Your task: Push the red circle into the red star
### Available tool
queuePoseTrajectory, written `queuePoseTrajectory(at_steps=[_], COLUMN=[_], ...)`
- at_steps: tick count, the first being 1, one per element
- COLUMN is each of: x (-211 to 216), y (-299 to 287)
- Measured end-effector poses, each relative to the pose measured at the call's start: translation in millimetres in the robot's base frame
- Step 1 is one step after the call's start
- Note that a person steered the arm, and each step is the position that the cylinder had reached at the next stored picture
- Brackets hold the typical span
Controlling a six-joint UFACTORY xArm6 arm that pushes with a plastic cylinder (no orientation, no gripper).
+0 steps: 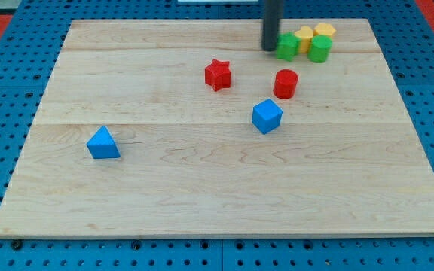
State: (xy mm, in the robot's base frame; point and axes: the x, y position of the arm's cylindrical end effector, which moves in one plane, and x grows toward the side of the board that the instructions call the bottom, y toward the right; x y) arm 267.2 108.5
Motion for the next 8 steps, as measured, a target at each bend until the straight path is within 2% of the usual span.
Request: queuePoseTrajectory(at_steps=[1,2,3,5,7,8], x=[19,46,46,49,97,99], y=[-36,31,53,54,74,56])
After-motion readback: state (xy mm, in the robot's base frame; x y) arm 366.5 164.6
